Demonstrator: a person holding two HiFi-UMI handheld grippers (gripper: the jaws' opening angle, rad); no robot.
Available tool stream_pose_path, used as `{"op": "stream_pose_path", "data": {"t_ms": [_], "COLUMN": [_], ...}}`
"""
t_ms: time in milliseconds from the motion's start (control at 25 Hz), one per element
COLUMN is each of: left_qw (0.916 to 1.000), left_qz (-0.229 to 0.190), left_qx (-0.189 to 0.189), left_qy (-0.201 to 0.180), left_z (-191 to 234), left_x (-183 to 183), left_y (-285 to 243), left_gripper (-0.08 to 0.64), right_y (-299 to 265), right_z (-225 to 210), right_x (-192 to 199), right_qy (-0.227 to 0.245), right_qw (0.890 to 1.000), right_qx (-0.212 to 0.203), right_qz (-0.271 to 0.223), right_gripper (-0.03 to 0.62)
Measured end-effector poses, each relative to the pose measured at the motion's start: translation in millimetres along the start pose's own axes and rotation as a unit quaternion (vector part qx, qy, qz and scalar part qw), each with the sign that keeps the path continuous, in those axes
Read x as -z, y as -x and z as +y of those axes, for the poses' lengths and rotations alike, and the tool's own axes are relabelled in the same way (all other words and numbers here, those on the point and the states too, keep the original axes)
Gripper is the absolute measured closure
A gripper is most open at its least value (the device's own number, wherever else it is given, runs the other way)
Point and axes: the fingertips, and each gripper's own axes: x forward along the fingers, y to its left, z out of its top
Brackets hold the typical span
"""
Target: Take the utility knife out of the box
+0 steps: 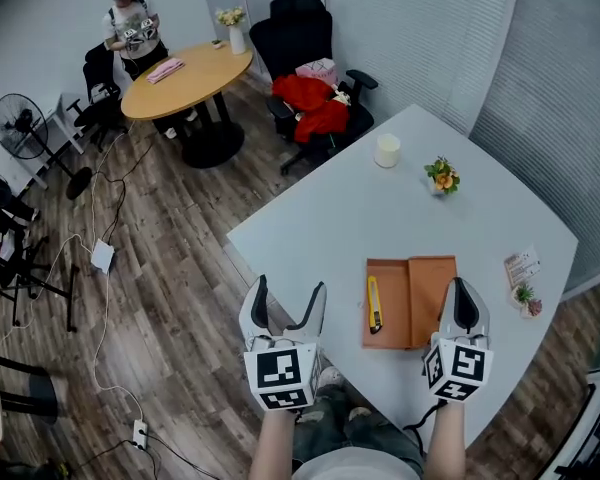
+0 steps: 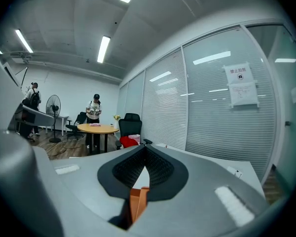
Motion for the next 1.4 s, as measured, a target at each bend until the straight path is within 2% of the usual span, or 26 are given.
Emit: {"op": "stream_pose_path", "data": {"t_ms": [720, 1040, 1400], "left_qw": [0.9971, 0.9953, 0.9907], "left_qz": [0.025, 0.032, 0.052], "left_qx": [0.072, 0.092, 0.125], "left_qy": [0.004, -0.002, -0.018], "left_z": [9.4, 2.9, -25.1], "left_x": [5.6, 11.7, 20.5], "left_y": [-75.2, -91.4, -98.4], "left_gripper": [0.184, 0.184, 0.184], "right_y": [-36.3, -40.1, -34.9], "right_z": [1.0, -5.0, -21.2], "right_x": [11.2, 12.4, 27.0], "right_qy": [-0.001, 0.001, -0.015], "right_qw": [0.998, 0.997, 0.996], "right_qx": [0.057, 0.065, 0.065], "right_qz": [0.03, 0.036, 0.055], "right_gripper": [0.565, 0.565, 0.565]}}
